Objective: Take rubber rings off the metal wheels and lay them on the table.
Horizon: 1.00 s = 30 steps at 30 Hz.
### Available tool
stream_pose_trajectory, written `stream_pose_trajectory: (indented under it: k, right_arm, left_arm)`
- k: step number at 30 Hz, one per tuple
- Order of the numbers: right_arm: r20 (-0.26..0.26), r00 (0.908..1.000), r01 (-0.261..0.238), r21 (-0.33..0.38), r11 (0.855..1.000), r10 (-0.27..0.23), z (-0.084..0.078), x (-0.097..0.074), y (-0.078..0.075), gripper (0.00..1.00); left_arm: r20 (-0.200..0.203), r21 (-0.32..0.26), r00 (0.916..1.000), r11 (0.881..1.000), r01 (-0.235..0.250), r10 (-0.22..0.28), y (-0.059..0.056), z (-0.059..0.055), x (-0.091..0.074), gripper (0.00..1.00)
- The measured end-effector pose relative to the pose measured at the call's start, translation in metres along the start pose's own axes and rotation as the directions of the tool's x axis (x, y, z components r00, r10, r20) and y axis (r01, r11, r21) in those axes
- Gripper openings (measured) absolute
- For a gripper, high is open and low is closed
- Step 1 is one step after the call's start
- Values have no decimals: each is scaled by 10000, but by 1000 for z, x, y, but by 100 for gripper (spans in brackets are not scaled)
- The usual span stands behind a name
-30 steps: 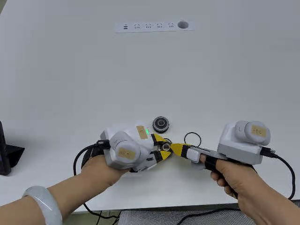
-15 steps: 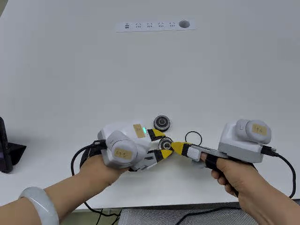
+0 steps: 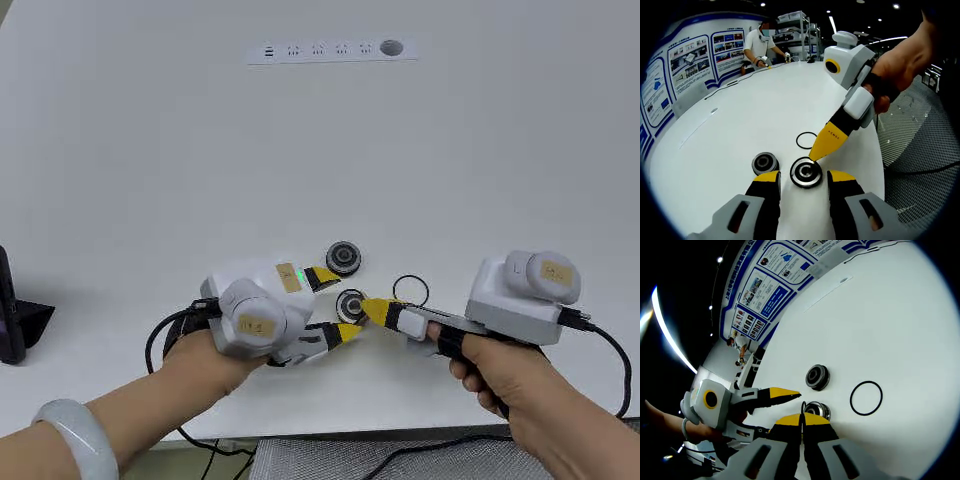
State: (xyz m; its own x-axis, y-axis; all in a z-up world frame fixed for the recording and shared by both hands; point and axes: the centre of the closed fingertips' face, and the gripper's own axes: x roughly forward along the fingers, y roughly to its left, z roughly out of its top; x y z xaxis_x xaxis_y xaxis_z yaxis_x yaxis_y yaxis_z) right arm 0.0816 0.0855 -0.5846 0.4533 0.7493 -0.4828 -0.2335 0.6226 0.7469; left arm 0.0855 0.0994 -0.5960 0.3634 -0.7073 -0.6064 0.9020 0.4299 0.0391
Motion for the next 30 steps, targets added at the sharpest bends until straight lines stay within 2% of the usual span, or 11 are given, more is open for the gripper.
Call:
stream_pose_trajectory:
  k: [8,14,19,30]
  right_arm:
    - [146,9998,-167,2,9999,167,6,-3,7,2]
    - [323,9994,-150,40,9999,149,11,-8,5,2]
    - [561,9984,38,132,9999,-45,18,-14,-2,2]
    - [1035,9921,672,442,9968,-714,31,-32,-29,2]
  left_arm:
    - [-88,-151,9999,9998,-97,95,1,-6,-4,40]
    - [-110,-201,9998,9997,-142,140,1,-7,-6,40]
    - [-92,-213,9998,9997,-157,155,2,-8,-7,40]
    - [-120,-295,9998,9994,-191,188,3,-11,-9,39]
